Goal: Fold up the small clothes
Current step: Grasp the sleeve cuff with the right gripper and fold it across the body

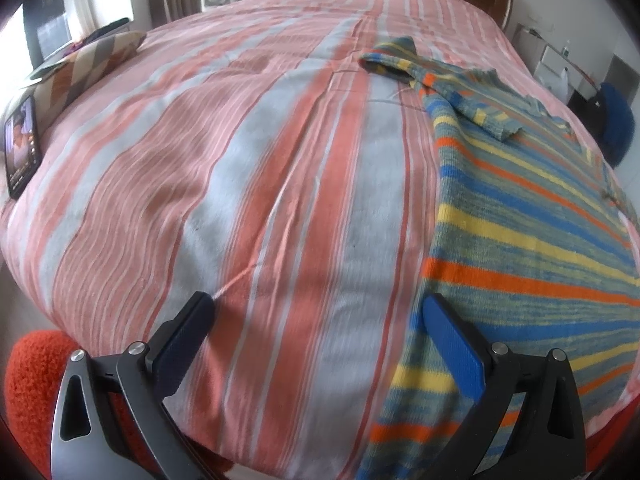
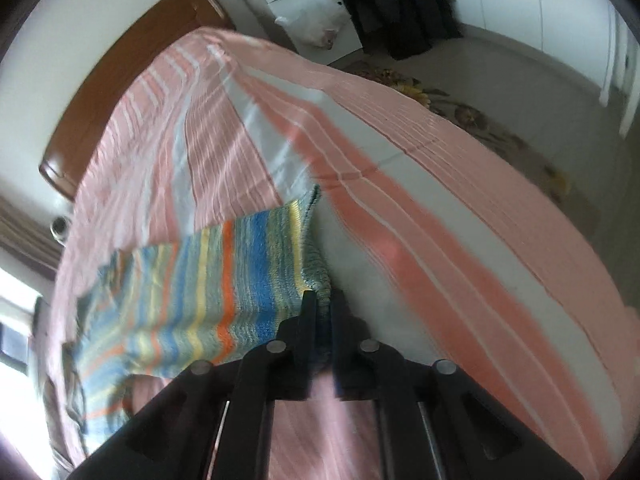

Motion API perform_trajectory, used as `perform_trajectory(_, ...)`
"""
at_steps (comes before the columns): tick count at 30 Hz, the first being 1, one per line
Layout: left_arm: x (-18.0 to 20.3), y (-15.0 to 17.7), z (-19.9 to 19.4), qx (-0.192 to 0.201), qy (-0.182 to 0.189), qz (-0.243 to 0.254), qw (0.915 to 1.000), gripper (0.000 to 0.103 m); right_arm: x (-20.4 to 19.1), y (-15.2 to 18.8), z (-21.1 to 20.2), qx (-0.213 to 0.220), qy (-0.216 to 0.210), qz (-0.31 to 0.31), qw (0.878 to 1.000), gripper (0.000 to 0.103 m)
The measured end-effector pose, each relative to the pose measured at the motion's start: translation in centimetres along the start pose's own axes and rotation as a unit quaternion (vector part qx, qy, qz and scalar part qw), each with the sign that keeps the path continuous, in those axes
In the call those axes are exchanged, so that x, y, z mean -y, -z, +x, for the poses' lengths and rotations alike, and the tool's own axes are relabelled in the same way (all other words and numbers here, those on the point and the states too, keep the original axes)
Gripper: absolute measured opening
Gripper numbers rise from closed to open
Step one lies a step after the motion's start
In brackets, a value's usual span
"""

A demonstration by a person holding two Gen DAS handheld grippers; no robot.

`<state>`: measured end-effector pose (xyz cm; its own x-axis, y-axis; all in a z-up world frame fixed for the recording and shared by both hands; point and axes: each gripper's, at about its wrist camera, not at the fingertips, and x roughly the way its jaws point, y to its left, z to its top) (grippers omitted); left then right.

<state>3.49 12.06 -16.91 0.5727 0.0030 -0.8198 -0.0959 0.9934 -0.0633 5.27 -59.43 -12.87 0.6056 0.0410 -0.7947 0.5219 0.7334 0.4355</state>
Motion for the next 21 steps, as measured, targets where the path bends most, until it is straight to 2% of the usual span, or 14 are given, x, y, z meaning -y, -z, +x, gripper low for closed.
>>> perform_trajectory(4, 0.1, 0.0, 0.0, 0.001, -0.001, 0.000, 1.0000, 0.103, -0.6, 0.3, -0.4, 0.012, 0.032, -0.033, 0.999, 0.005)
perform_trajectory(6, 0.1, 0.0, 0.0, 0.002, -0.002, 0.000, 1.0000, 0.103, -0.3, 0.2, -0.7, 0.017, 0.039, -0.034, 0.999, 0.009)
perform_trajectory(11, 0.2, 0.0, -0.1, 0.002, -0.002, 0.000, 1.0000, 0.103, 0.8, 0.3, -2.0, 0.027, 0.074, -0.033, 0.996, 0.010)
perform_trajectory(12, 0.2, 0.0, -0.1, 0.002, -0.003, 0.000, 1.0000, 0.103, 0.9, 0.3, -2.6, 0.034, 0.085, -0.031, 0.995, 0.014)
perform_trajectory(14, 0.2, 0.0, 0.0, 0.003, -0.004, 0.000, 1.0000, 0.103, 1.0, 0.5, -4.1, 0.063, 0.103, -0.028, 0.992, 0.028)
perform_trajectory(15, 0.2, 0.0, 0.0, 0.002, -0.004, 0.000, 1.0000, 0.103, 0.8, 0.6, -5.1, 0.086, 0.109, -0.026, 0.990, 0.044)
perform_trajectory(16, 0.2, 0.0, 0.0, 0.002, -0.004, 0.000, 1.0000, 0.103, 0.4, 0.8, -6.2, 0.110, 0.107, -0.026, 0.988, 0.056)
perform_trajectory(18, 0.2, 0.0, 0.0, 0.003, -0.006, 0.001, 1.0000, 0.103, -0.9, 1.0, -7.5, 0.136, 0.093, -0.040, 0.986, 0.058)
perform_trajectory(21, 0.2, 0.0, 0.0, 0.004, -0.006, 0.001, 1.0000, 0.103, -4.0, 1.0, -8.2, 0.141, 0.041, -0.090, 0.985, 0.058)
